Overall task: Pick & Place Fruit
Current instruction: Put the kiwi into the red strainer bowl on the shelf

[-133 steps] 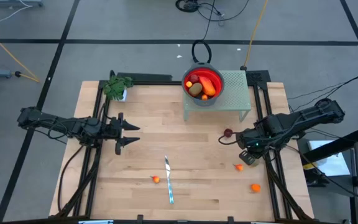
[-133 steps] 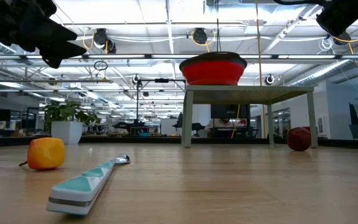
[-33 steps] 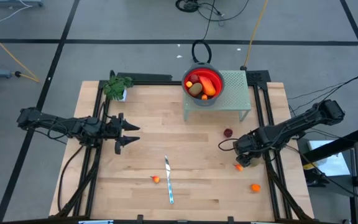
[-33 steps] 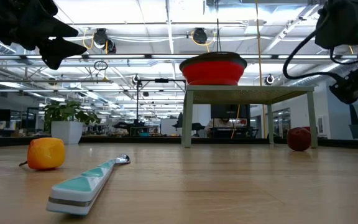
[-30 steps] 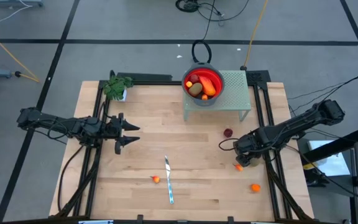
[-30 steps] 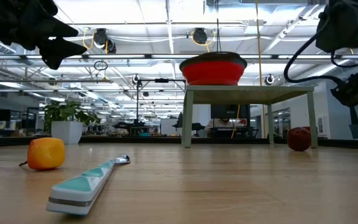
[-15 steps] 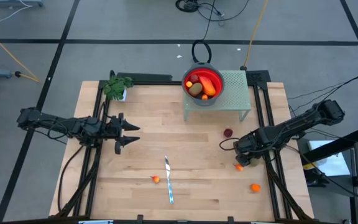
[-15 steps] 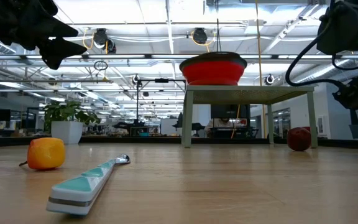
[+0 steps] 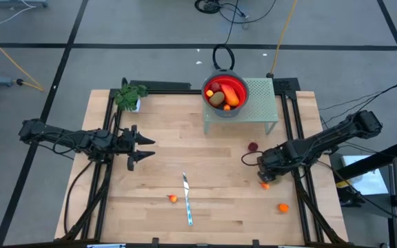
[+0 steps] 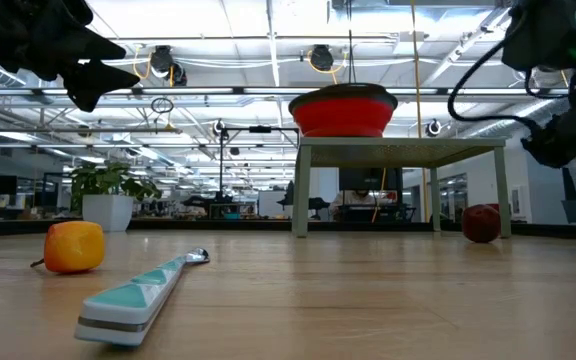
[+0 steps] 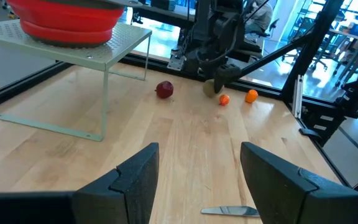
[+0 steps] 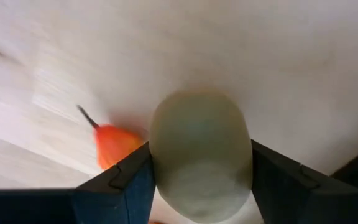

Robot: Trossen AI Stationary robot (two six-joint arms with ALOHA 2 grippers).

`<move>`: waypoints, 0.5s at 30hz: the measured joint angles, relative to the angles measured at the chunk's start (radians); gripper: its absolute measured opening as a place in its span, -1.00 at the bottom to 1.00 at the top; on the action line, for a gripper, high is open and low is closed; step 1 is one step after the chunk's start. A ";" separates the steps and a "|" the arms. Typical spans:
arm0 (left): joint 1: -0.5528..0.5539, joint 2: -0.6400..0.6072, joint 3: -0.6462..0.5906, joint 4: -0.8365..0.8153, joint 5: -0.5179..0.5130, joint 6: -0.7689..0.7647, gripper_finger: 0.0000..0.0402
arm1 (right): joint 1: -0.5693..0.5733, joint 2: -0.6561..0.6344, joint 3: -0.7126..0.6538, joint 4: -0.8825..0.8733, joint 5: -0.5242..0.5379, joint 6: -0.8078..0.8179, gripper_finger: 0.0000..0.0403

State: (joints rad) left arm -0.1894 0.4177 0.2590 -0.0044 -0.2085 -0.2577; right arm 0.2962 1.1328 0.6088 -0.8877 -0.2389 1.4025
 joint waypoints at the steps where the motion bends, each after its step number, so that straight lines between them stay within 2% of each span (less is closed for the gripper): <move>1: 0.000 0.000 0.000 0.000 0.000 0.000 0.12 | 0.000 0.000 0.012 0.000 0.020 -0.001 0.05; 10: 0.000 0.000 0.000 0.000 0.000 0.000 0.12 | 0.000 0.000 0.152 0.015 0.255 -0.025 0.06; 15: 0.000 0.000 0.000 0.000 0.000 -0.001 0.12 | 0.000 0.000 0.215 0.148 0.387 -0.103 0.06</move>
State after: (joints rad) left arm -0.1894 0.4179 0.2592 -0.0042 -0.2083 -0.2583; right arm 0.2958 1.1324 0.8236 -0.7399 0.1479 1.2995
